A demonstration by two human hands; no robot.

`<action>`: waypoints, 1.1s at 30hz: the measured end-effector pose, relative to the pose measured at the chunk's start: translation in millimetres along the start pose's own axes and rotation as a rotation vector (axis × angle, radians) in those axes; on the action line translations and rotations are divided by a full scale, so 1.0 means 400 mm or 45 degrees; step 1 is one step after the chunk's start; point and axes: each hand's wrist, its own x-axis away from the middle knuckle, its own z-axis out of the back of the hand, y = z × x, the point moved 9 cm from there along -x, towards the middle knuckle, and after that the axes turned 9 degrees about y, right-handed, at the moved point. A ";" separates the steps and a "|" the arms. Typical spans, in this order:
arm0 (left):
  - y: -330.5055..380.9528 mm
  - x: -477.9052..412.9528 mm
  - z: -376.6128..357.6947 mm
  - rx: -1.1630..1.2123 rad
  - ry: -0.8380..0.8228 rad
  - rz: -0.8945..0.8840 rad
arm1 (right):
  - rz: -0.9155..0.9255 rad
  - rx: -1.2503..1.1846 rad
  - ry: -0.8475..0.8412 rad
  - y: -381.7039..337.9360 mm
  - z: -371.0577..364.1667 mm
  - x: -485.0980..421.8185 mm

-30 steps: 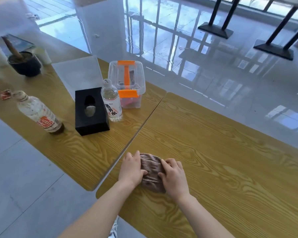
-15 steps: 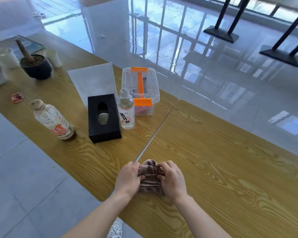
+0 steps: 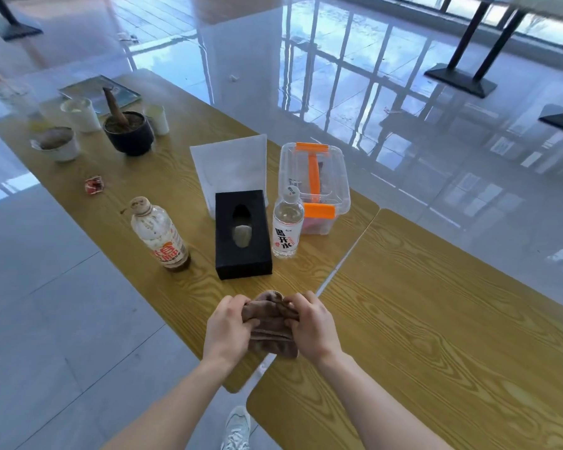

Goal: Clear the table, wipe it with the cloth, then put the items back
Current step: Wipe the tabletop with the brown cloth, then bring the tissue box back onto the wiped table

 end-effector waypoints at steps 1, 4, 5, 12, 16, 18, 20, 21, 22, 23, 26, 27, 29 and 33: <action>-0.007 -0.009 0.010 -0.004 0.013 0.006 | 0.010 -0.006 -0.002 -0.013 -0.005 -0.009; -0.030 -0.035 0.031 -0.027 0.039 0.024 | 0.037 -0.004 -0.016 -0.046 -0.020 -0.038; -0.039 -0.043 0.035 -0.027 0.045 0.034 | 0.042 -0.004 -0.021 -0.054 -0.024 -0.048; -0.076 -0.076 0.048 -0.007 0.088 0.070 | 0.040 -0.047 -0.045 -0.075 -0.051 -0.085; -0.099 -0.079 0.040 -0.061 0.053 0.081 | 0.032 -0.040 -0.056 -0.067 -0.061 -0.088; -0.104 -0.074 0.034 -0.166 0.042 0.059 | 0.029 -0.033 -0.071 -0.065 -0.067 -0.086; -0.100 -0.070 0.032 -0.317 0.068 -0.003 | 0.038 -0.017 -0.062 -0.064 -0.070 -0.084; -0.093 -0.067 0.032 -0.384 0.074 -0.046 | 0.056 0.002 -0.045 -0.066 -0.069 -0.082; -0.085 -0.064 0.030 -0.436 0.069 -0.097 | 0.084 0.030 -0.030 -0.069 -0.067 -0.079; -0.076 -0.063 0.023 -0.474 0.051 -0.154 | 0.112 0.056 -0.023 -0.074 -0.066 -0.076; -0.051 -0.060 0.009 -0.527 0.012 -0.270 | 0.109 0.064 -0.045 -0.077 -0.069 -0.071; -0.043 -0.061 0.011 -0.530 0.018 -0.284 | 0.094 0.058 -0.052 -0.075 -0.068 -0.072; -0.027 -0.066 0.018 -0.531 0.041 -0.307 | 0.062 0.039 -0.061 -0.071 -0.065 -0.073; 0.009 -0.078 0.035 -0.515 0.087 -0.356 | 0.026 0.005 -0.047 -0.062 -0.040 -0.073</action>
